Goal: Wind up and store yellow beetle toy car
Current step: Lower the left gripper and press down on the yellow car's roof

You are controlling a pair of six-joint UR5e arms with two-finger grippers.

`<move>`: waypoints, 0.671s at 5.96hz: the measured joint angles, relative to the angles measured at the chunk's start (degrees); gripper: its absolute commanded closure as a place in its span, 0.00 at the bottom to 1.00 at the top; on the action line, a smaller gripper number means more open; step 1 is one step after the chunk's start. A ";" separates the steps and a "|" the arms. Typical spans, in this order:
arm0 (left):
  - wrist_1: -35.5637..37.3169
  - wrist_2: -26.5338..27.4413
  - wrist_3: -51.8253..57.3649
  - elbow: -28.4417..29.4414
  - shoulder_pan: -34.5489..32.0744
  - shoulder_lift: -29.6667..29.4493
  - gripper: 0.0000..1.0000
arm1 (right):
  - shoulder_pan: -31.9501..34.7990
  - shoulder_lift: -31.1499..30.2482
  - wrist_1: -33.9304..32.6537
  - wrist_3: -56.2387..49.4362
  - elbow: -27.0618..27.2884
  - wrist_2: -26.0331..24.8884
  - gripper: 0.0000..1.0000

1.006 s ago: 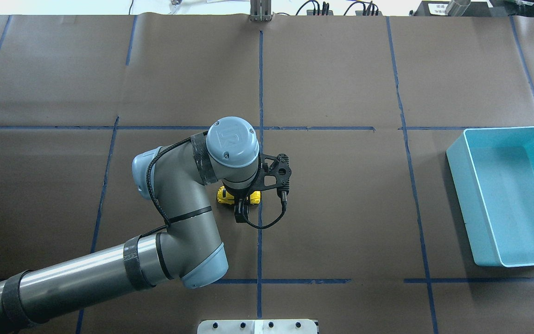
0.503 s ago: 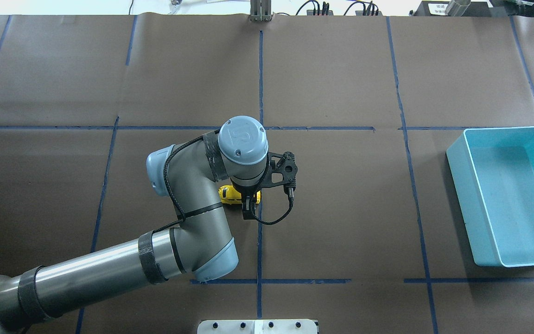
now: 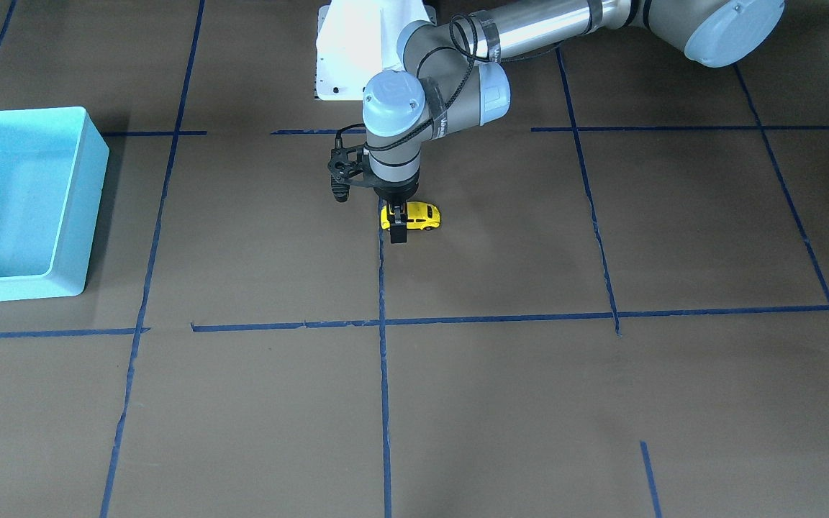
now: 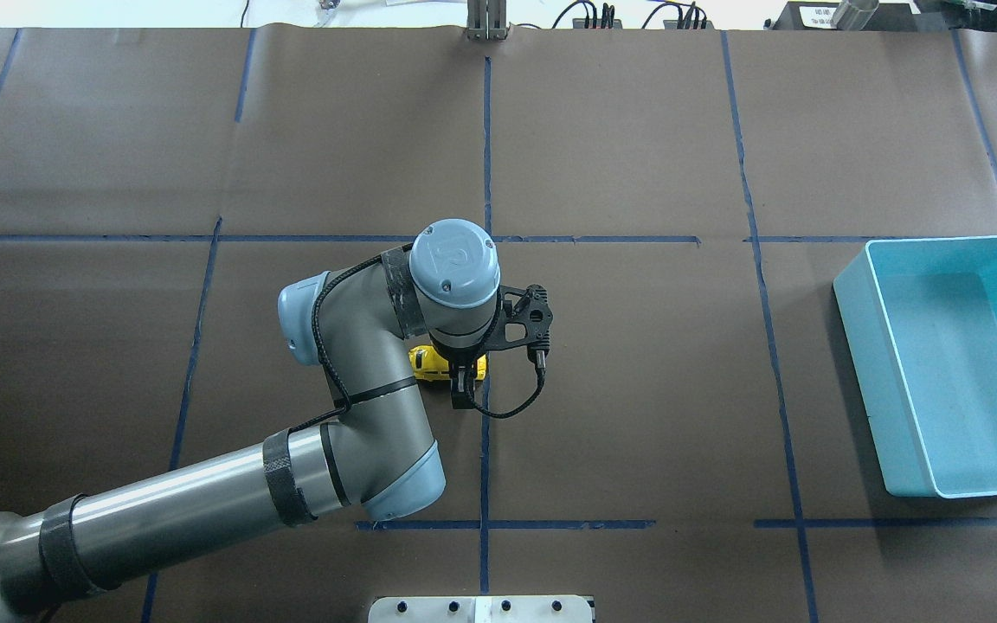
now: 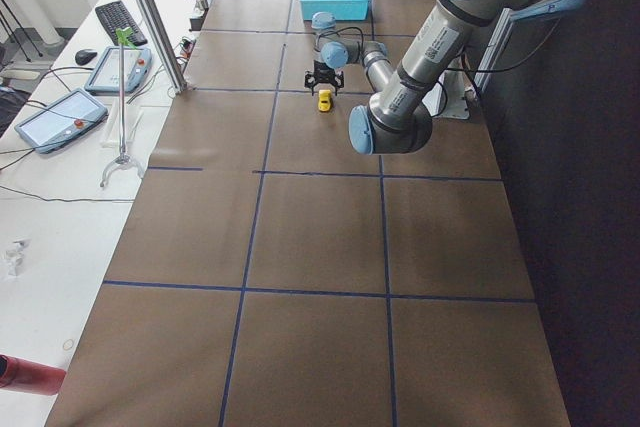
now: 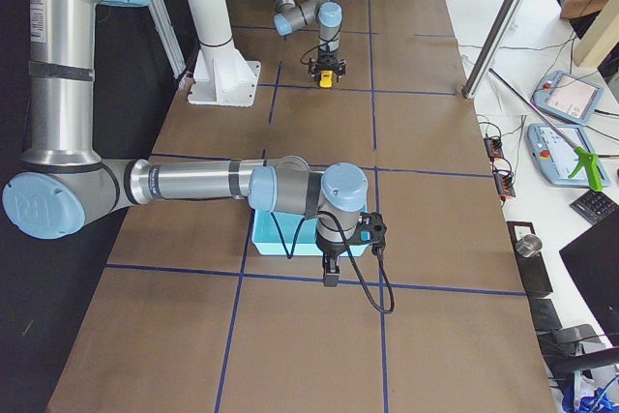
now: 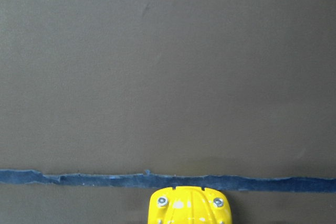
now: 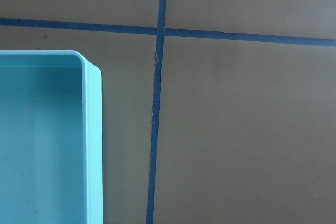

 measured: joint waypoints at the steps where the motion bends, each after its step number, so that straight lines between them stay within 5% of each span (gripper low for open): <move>1: -0.22 0.00 -0.08 0.10 0.00 0.00 0.31 | 0.00 0.11 0.03 0.02 0.12 0.51 0.00; 3: -0.31 -0.13 -0.11 -0.31 -0.04 0.00 0.53 | 0.00 0.29 0.08 -0.14 0.20 1.25 0.00; 4: -0.23 -0.25 -0.01 -0.85 -0.06 0.10 0.85 | 0.00 0.39 0.12 -0.21 0.28 1.29 0.00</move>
